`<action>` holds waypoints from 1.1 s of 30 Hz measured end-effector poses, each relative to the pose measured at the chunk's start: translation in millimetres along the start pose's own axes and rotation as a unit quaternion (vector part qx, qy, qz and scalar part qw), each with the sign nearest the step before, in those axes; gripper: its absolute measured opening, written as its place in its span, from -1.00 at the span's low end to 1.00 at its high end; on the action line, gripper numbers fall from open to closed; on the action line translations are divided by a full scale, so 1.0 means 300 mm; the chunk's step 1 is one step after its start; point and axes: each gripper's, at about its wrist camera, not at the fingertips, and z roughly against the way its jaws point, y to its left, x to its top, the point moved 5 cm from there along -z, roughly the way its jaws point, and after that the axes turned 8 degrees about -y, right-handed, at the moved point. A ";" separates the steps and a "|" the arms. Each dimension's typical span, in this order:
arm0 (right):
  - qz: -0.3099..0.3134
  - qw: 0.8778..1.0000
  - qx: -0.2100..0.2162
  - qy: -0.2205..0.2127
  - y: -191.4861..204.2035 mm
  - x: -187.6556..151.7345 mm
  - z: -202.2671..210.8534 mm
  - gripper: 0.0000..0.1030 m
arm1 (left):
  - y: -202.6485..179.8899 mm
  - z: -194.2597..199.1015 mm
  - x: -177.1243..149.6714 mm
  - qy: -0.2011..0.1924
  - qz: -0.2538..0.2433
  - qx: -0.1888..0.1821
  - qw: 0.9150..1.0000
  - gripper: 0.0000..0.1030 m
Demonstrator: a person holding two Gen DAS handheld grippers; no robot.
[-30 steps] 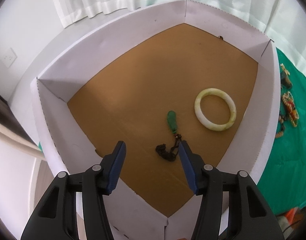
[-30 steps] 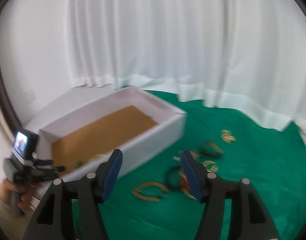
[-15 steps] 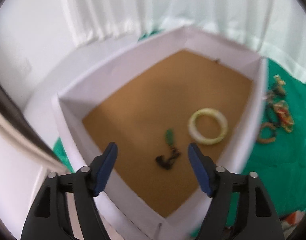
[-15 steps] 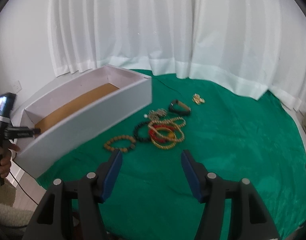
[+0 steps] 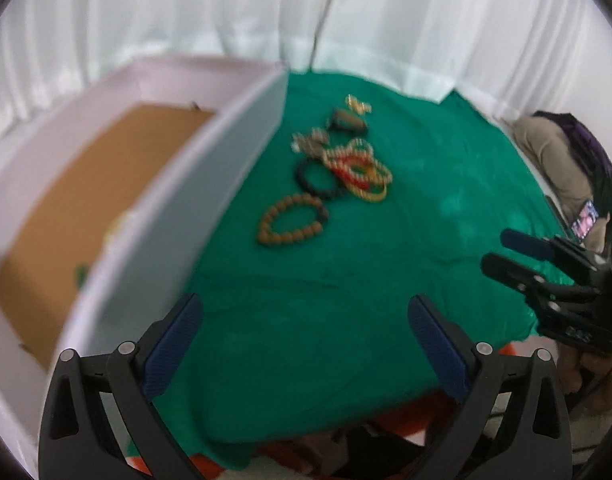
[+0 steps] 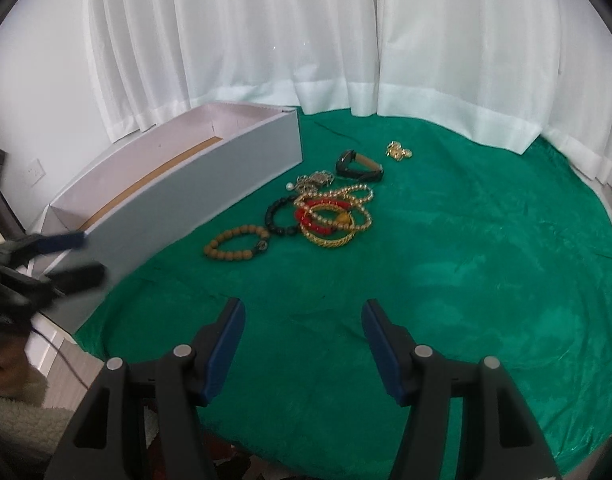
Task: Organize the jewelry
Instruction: 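Move the left gripper back to the wooden bead bracelet, then grasp the wooden bead bracelet with the left gripper while the right gripper grasps a gold bangle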
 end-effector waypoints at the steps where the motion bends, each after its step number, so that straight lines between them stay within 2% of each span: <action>1: -0.003 1.000 0.000 0.003 -0.008 -0.007 -0.006 0.21 | -0.001 -0.034 -0.005 0.007 0.005 -0.005 1.000 0.97; 4: -0.021 1.000 0.000 0.019 -0.040 -0.037 -0.028 0.21 | -0.035 -0.113 0.023 0.009 -0.001 -0.013 1.000 0.97; 7: -0.036 0.999 0.001 0.026 -0.062 -0.050 -0.038 0.21 | -0.085 -0.195 0.070 -0.004 -0.031 -0.021 0.999 0.91; 10: -0.044 0.999 0.000 0.027 -0.079 -0.056 -0.035 0.21 | -0.136 -0.301 0.089 0.005 -0.068 -0.011 0.998 0.49; 12: -0.044 0.999 -0.003 0.024 -0.087 -0.053 -0.026 0.21 | -0.143 -0.367 0.083 0.025 -0.078 -0.003 0.997 0.32; 15: -0.046 0.999 -0.010 0.021 -0.103 -0.047 -0.016 0.21 | -0.150 -0.433 0.058 0.052 -0.084 0.003 0.995 -0.07; 16: -0.049 0.999 -0.012 0.020 -0.112 -0.046 -0.013 0.21 | -0.153 -0.450 0.047 0.059 -0.089 0.006 0.994 -0.14; 18: -0.053 0.998 -0.016 0.021 -0.127 -0.044 -0.016 0.21 | -0.166 -0.452 0.039 0.044 -0.106 0.020 0.993 -0.22; 19: -0.056 0.998 -0.018 0.021 -0.135 -0.042 -0.021 0.21 | -0.169 -0.450 0.038 0.038 -0.105 0.021 0.994 -0.58; 20: -0.056 0.998 -0.018 0.022 -0.138 -0.040 -0.025 0.21 | -0.168 -0.444 0.036 0.037 -0.099 0.017 0.994 -0.77; 21: -0.054 0.998 -0.017 0.023 -0.141 -0.033 -0.036 0.21 | -0.159 -0.439 0.035 0.035 -0.087 0.032 0.995 -0.77; 25: -0.023 0.999 0.000 0.023 -0.147 0.016 -0.112 0.21 | -0.126 -0.377 -0.018 0.041 -0.046 0.003 0.998 -0.77; 30: 0.013 0.995 0.079 0.059 -0.099 0.066 -0.299 0.20 | -0.068 -0.305 -0.077 0.038 0.005 -0.018 0.999 -0.77; 33: 0.049 0.991 0.099 0.069 -0.054 0.104 -0.414 -0.03 | -0.053 -0.289 -0.093 0.034 0.018 -0.019 0.999 -0.77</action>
